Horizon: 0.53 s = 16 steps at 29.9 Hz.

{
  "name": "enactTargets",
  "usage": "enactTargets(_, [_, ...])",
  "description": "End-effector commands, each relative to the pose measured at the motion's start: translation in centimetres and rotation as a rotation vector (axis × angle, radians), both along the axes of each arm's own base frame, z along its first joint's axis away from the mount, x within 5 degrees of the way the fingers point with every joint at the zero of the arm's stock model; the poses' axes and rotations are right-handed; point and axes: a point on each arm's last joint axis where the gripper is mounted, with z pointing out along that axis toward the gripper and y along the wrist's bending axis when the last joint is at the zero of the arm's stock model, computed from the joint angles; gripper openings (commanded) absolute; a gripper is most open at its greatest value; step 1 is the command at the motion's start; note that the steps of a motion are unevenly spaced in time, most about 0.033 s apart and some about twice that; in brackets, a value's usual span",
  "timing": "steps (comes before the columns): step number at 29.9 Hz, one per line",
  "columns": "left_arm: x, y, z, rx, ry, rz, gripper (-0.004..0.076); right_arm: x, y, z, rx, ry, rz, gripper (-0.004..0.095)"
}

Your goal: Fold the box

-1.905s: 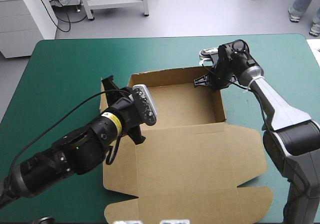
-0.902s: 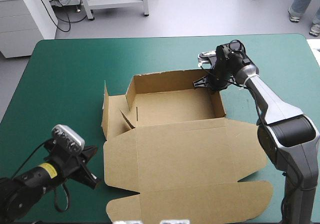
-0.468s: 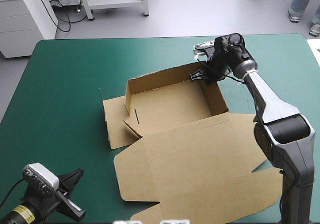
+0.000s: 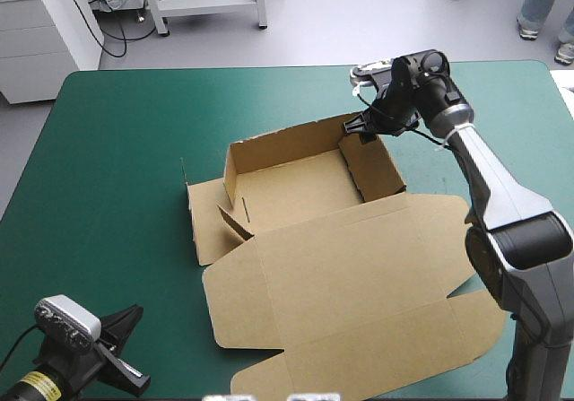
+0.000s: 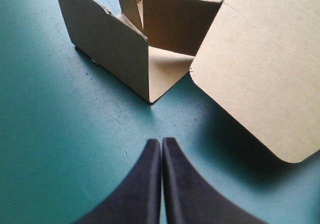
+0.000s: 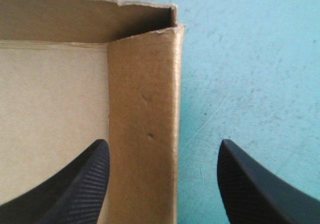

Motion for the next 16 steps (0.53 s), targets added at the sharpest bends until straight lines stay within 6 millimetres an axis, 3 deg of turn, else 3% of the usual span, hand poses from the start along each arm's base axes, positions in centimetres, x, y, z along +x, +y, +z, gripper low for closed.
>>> enactTargets(1, [0.3, -0.1, 1.2, -0.042, -0.062, 0.01, -0.0008, -3.7, -1.3, 7.5, 0.035, -0.173, 0.002, 0.0586])
enactTargets(4, [0.3, -0.1, 1.2, -0.042, -0.062, 0.01, -0.0008, -5.8, -2.0, 10.3, 0.038, -0.247, 0.002, 0.0586])
enactTargets(8, [0.3, -0.1, 1.2, -0.042, -0.062, 0.01, -0.0008, -7.4, -2.8, 12.4, 0.021, -0.311, -0.009, 0.0586])
enactTargets(13, [0.3, -0.1, 1.2, -0.042, -0.062, 0.01, -0.0008, -7.4, -2.9, 12.3, 0.012, -0.31, -0.011, 0.0582])
enactTargets(16, [0.3, -0.1, 1.2, -0.042, -0.062, 0.01, -0.0008, -6.2, -2.5, 10.4, 0.0, -0.254, -0.008, 0.0582])
